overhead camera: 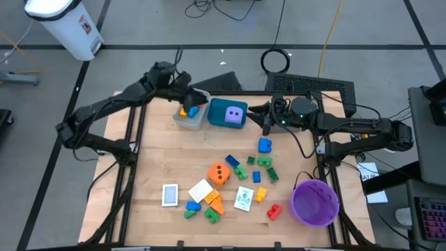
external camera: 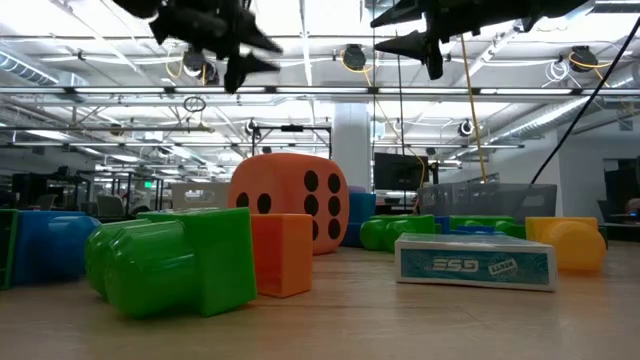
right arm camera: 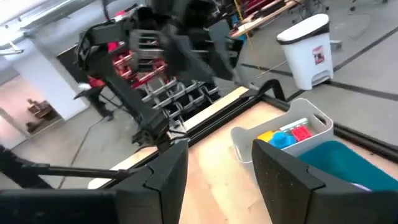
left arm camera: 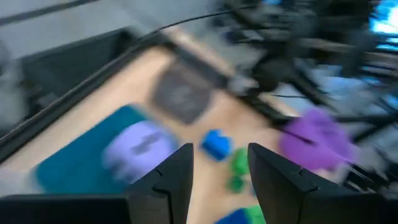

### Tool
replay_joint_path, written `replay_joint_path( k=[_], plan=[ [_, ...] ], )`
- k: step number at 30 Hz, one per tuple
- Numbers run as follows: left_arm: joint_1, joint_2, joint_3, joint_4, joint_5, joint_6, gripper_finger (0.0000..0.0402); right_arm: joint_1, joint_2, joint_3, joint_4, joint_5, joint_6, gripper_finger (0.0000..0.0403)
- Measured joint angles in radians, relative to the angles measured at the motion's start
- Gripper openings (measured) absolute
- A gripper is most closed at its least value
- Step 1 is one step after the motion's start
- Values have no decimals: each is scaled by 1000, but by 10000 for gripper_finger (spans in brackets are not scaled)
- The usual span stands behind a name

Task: Pick & Place Toys
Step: Put the green game piece into the gray bin

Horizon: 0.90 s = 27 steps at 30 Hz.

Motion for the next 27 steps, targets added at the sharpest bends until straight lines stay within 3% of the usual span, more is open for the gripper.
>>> replay_joint_path(
  k=[7, 12, 15, 19, 22, 27],
  plan=[
    [-199, -36, 0, 10, 22, 1, 161, 15, 0, 0, -19, -219, 32, 171],
    [-318, -37, 0, 11, -17, 9, 161, 110, -1, 0, -251, -231, -9, 171],
    [-365, -37, 0, 12, -105, 26, 161, 170, -1, 0, -502, -206, -80, 171],
    [-392, -37, 0, 12, -180, 51, 161, 245, 3, 0, -813, -48, -159, 171],
    [-394, -37, 0, 14, -207, 56, 161, 287, 15, 0, -914, 30, -175, 171],
    [-388, -37, 0, 45, -242, 57, 161, 324, 71, 0, -914, 37, -219, 171]
  ],
)
